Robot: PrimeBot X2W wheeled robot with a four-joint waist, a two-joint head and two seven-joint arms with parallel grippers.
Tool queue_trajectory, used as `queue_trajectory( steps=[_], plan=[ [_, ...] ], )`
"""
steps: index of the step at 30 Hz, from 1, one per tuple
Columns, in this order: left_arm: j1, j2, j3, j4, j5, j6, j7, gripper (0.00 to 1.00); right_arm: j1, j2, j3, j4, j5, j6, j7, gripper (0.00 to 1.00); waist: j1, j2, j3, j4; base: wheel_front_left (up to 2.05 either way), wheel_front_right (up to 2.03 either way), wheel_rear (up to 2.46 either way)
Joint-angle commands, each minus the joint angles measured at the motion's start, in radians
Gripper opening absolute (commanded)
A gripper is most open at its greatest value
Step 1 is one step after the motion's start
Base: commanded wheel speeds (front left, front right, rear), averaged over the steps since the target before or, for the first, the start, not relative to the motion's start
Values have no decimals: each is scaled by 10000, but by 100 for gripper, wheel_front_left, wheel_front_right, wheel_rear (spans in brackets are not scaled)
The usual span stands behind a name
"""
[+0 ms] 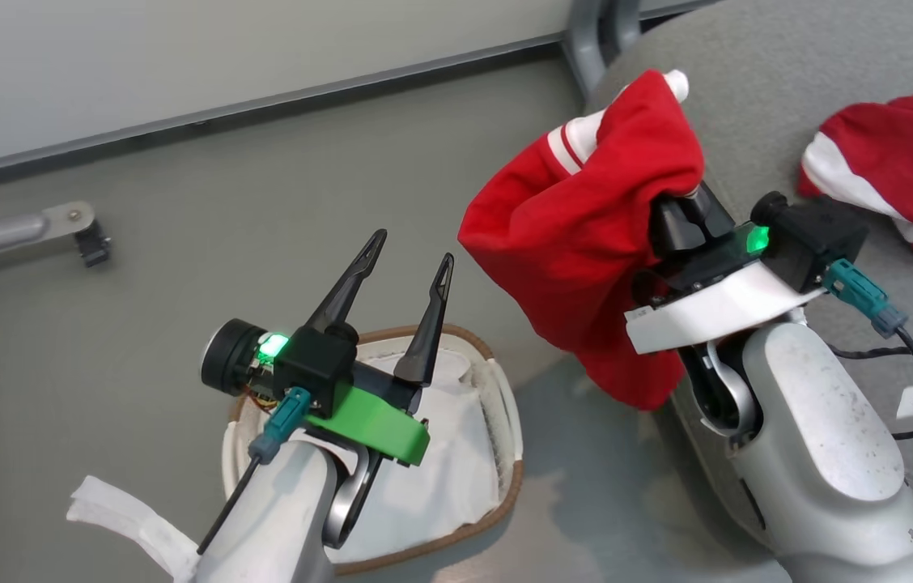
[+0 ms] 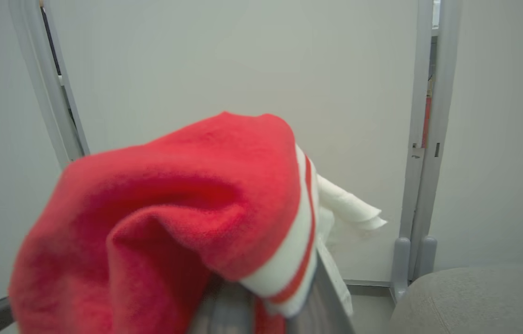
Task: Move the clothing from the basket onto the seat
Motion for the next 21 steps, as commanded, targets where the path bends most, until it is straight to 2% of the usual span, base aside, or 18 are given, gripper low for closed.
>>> queue_trajectory(
  steps=[1,11,15,21],
  plan=[
    [-96,62,112,84,68,-51,-1,100,135,51,-60,-106,99,-14,-49,0,0,-1,297,-1420,0,0,0],
    [-266,127,275,366,285,-224,-1,100,713,172,-652,-369,262,-14,-49,0,0,-1,504,-3246,0,0,0],
    [-335,146,317,412,358,-250,-3,100,796,173,-889,-304,202,-14,-49,0,0,-1,631,-3596,0,0,0],
    [-500,171,197,636,428,-296,-3,100,141,-63,-1541,-76,-104,-14,-49,0,0,-1,1007,-3658,0,0,0]
  ],
)
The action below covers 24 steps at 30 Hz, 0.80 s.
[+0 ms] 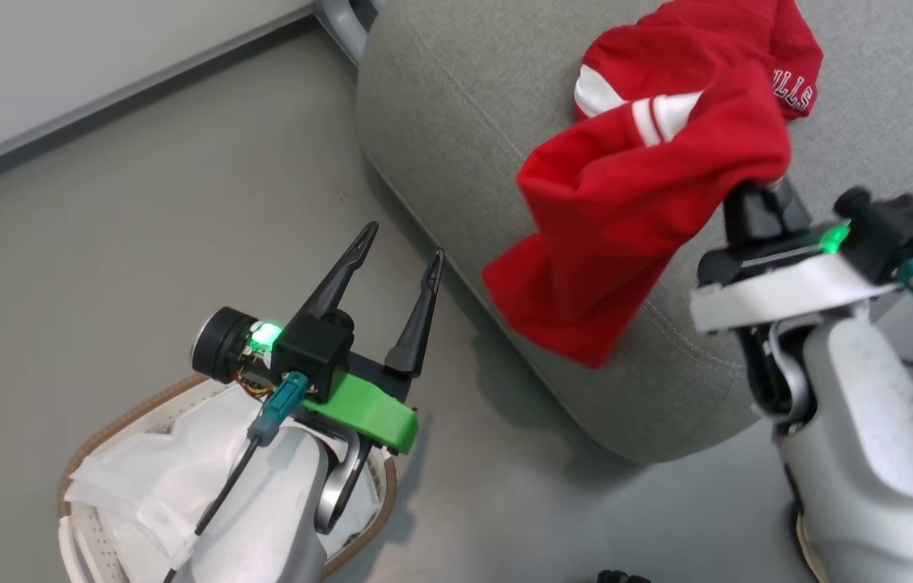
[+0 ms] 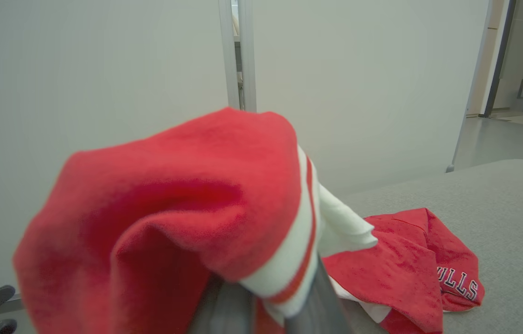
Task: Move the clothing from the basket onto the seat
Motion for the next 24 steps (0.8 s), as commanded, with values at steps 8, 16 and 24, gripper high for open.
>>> queue_trajectory(
  steps=[8,16,24],
  plan=[
    [-296,275,-8,235,169,-59,-3,100,-2503,-1366,-1079,486,-804,-14,-49,0,1,-1,1010,17,0,0,0],
    [-526,442,-58,354,296,-67,-3,100,-5299,-3155,-2102,1916,-1710,-14,-48,0,1,-1,1806,481,0,0,0],
    [-999,436,-232,199,426,-62,-1,100,-7317,-4476,-3155,4001,-2869,-14,-46,0,1,-1,2642,1076,0,0,0]
  ],
)
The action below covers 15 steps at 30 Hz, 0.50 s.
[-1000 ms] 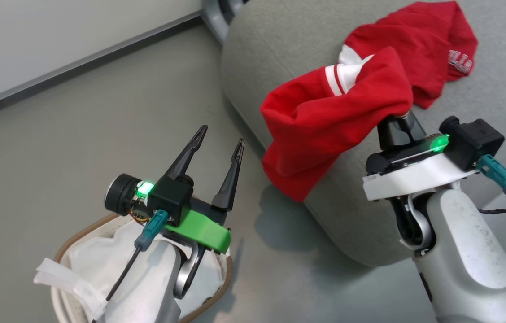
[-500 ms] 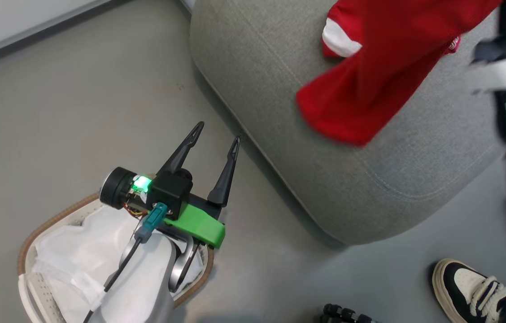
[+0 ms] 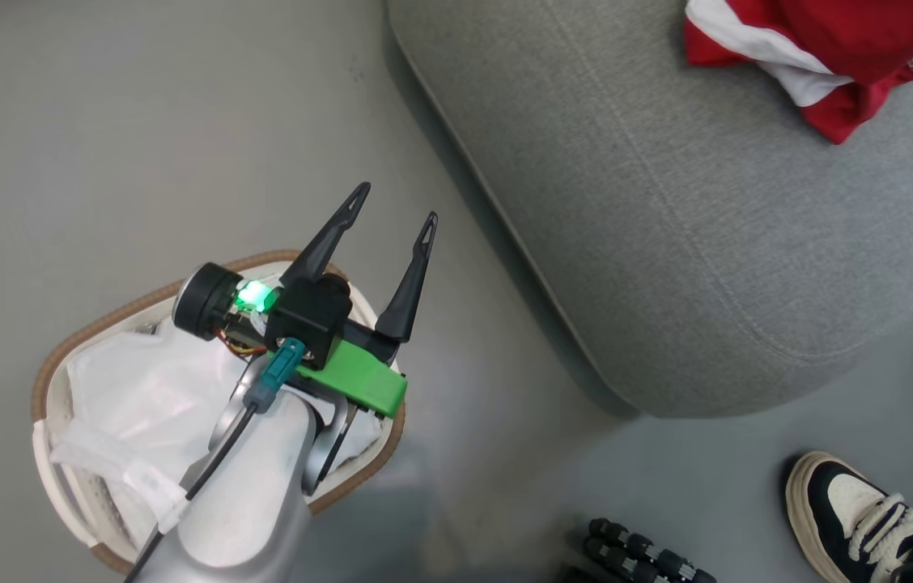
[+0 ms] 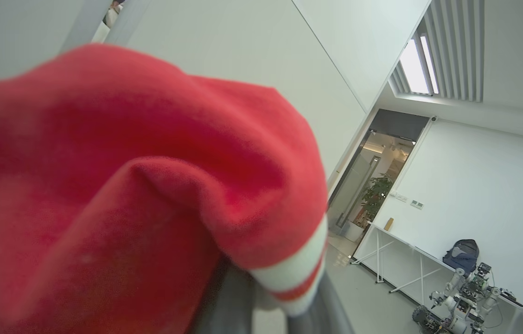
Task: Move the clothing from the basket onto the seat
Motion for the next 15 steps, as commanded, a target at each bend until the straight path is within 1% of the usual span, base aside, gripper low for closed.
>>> queue_trajectory(
  steps=[1,5,10,11,12,13,15],
  plan=[
    [-221,75,-16,-60,67,-20,-5,100,-130,-139,-283,374,-240,-14,-40,0,-1,-1,506,487,0,0,0],
    [-428,82,-83,-151,128,-21,-3,100,-23,-263,-1028,1399,-754,-14,-31,0,-1,-1,801,738,0,0,0],
    [-596,86,-199,-255,214,-22,-3,100,780,20,-2121,2653,-1210,-14,-31,0,-1,-1,1075,971,0,0,0],
    [-639,78,-226,-266,221,-22,-5,100,925,87,-2394,2980,-1298,-14,-33,11,-1,-1,1107,1014,0,0,0],
    [-667,71,-262,-270,223,-22,-5,100,1051,140,-2560,3196,-1390,-14,-33,36,-1,-1,1122,1050,0,0,0],
    [-705,58,-293,-273,215,-22,-3,100,1205,283,-2782,3382,-1450,-14,-33,100,-1,-1,1140,1087,0,0,0],
    [-738,32,-285,-278,179,-20,-5,100,1519,578,-3026,3622,-1511,-14,-33,100,-1,-1,1132,1133,0,0,0]
  ],
)
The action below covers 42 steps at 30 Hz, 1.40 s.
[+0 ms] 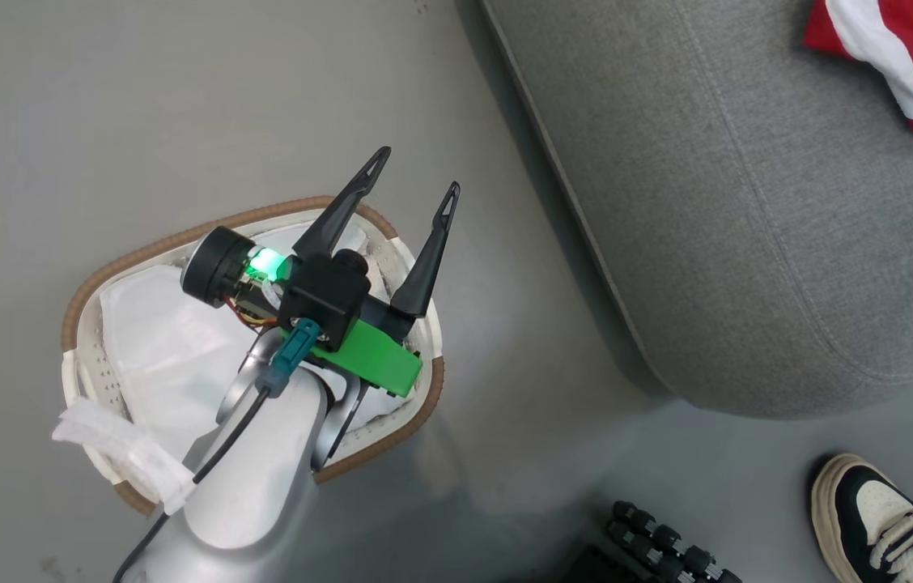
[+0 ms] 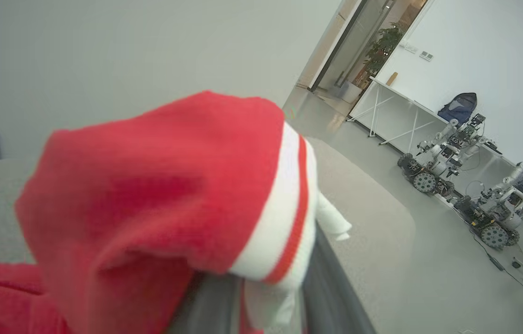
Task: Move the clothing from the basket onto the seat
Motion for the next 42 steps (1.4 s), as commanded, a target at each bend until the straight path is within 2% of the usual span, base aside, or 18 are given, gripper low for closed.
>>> queue_trajectory(
  steps=[1,5,10,15,25,34,42],
  plan=[
    [-171,27,26,-11,19,-19,-5,100,266,207,-120,10,-18,-14,-25,100,-1,-1,66,127,0,0,0],
    [-97,-12,101,52,-79,-19,-3,100,914,776,77,-246,204,-14,-25,100,-1,-1,-115,133,0,0,0],
    [99,-44,292,72,-130,-2,-5,100,1945,1374,1064,-1205,762,-14,-23,100,-1,-1,-518,223,0,0,0],
    [403,-123,591,-70,-189,61,-5,100,3131,1686,2133,-2512,1380,-14,-23,100,-1,-1,-1063,429,0,0,0],
    [1282,-237,1626,-446,-393,358,-5,100,4839,2367,3918,-4333,2671,-14,-23,100,-1,-1,-2221,1402,0,0,0],
    [2022,-301,2802,-474,-353,617,-4,100,5662,2742,5026,-5022,2918,-14,-25,100,-1,-1,-2853,2569,0,0,0],
    [2715,-334,3977,-209,-324,791,-3,100,6274,3592,5309,-4832,2858,-14,-23,100,-1,-1,-3280,3119,0,0,0]
  ],
)
